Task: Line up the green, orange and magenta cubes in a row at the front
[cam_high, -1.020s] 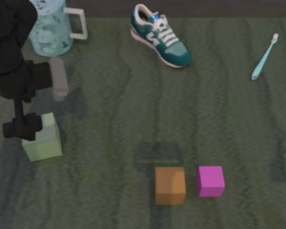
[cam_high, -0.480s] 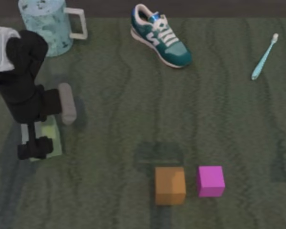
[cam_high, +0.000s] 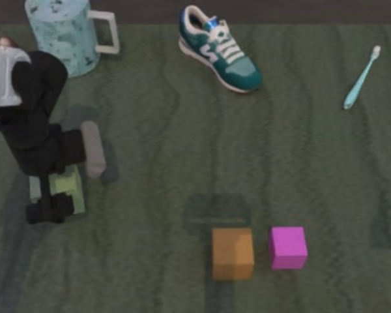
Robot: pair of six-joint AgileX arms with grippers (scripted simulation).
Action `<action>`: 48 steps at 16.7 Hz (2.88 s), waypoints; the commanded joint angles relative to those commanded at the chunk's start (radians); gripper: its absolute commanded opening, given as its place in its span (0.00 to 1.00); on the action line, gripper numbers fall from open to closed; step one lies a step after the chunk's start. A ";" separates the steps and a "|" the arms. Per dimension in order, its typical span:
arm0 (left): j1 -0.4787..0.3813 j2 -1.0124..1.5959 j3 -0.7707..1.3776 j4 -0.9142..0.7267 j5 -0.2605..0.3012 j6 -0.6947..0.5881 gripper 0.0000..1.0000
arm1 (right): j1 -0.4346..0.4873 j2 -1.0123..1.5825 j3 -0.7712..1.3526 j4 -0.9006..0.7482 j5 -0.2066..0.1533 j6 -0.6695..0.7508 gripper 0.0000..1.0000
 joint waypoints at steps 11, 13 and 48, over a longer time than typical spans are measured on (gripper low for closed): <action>0.000 0.000 0.000 0.000 0.000 0.000 0.02 | 0.000 0.000 0.000 0.000 0.000 0.000 1.00; 0.000 0.000 0.000 0.000 0.000 0.000 0.00 | 0.000 0.000 0.000 0.000 0.000 0.000 1.00; -0.482 -0.273 0.038 -0.319 0.006 -0.224 0.00 | 0.000 0.000 0.000 0.000 0.000 0.000 1.00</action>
